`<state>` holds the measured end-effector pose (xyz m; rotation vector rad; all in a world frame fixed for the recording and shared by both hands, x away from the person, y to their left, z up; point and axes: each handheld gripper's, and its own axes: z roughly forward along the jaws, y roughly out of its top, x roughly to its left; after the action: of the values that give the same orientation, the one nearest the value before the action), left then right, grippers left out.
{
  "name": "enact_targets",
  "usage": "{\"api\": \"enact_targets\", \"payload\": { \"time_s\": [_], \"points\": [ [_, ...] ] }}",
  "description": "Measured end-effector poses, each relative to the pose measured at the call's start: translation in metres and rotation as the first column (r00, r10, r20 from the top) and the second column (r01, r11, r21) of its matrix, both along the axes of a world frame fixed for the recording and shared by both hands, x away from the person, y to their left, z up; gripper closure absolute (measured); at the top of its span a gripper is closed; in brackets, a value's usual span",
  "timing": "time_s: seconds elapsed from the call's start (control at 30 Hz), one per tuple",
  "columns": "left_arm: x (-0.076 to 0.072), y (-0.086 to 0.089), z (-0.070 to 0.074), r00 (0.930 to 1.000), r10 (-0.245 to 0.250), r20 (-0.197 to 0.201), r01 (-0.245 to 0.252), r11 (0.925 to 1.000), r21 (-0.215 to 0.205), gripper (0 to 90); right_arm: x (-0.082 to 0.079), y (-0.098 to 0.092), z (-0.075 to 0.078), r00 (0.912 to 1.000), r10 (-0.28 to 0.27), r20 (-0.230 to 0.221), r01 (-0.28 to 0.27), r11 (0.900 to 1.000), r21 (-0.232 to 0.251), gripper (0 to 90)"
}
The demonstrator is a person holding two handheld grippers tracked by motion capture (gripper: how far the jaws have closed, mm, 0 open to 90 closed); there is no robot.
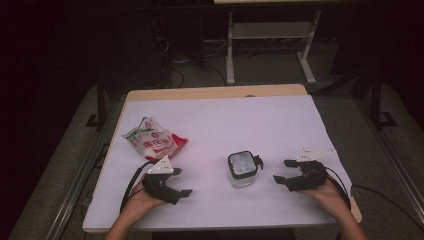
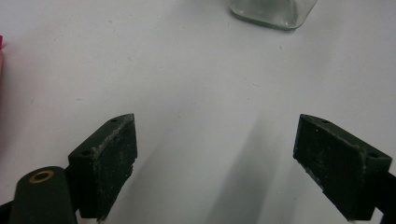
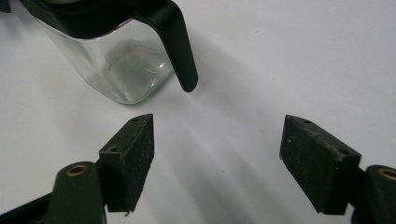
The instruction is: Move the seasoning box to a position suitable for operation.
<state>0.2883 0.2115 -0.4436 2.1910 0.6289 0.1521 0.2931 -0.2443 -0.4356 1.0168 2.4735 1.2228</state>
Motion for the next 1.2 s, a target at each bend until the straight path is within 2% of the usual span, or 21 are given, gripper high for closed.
{"api": "enact_targets", "payload": {
  "time_s": [0.23, 0.53, 0.77, 0.87, 0.93, 1.13, 1.2],
  "points": [
    [0.0, -0.001, 0.001, 1.0, -0.001, 0.002, 0.001, 1.0, -0.003, 13.2, 0.001, 0.001, -0.003, 1.0, -0.001, -0.003, 0.001, 1.0, -0.011, 21.2],
    [0.0, -0.003, 0.004, 1.0, -0.003, 0.005, 0.003, 1.0, 0.002, 13.2, 0.0, -0.003, -0.004, 0.9998, -0.017, -0.005, 0.017, 1.0, -0.001, 20.8],
    [0.006, -0.006, 0.011, 0.9999, -0.008, 0.006, 0.008, 0.9999, -0.014, 13.1, 0.002, -0.006, -0.001, 0.9994, -0.035, -0.001, 0.035, 0.999, 0.019, 20.1],
    [0.009, -0.009, 0.015, 0.9999, -0.01, 0.011, 0.01, 0.9999, -0.013, 13.1, 0.002, -0.005, -0.004, 0.9994, -0.034, 0.002, 0.034, 0.999, 0.002, 19.7],
    [0.01, -0.013, 0.018, 0.9999, -0.014, 0.007, 0.014, 0.9995, -0.028, 13.1, 0.001, -0.006, -0.005, 0.9994, -0.034, 0.003, 0.034, 0.999, 0.0, 19.6],
    [0.013, -0.025, 0.025, 0.999, -0.044, 0.011, 0.044, 0.9981, -0.043, 13.1, 0.001, -0.007, -0.004, 0.9994, -0.032, 0.014, 0.032, 0.999, 0.015, 19.3],
    [0.016, -0.029, 0.026, 0.9982, -0.058, 0.013, 0.059, 0.9976, -0.036, 13.1, 0.001, -0.008, -0.004, 0.9994, -0.033, 0.008, 0.033, 0.999, 0.016, 19.3]
  ]
}}
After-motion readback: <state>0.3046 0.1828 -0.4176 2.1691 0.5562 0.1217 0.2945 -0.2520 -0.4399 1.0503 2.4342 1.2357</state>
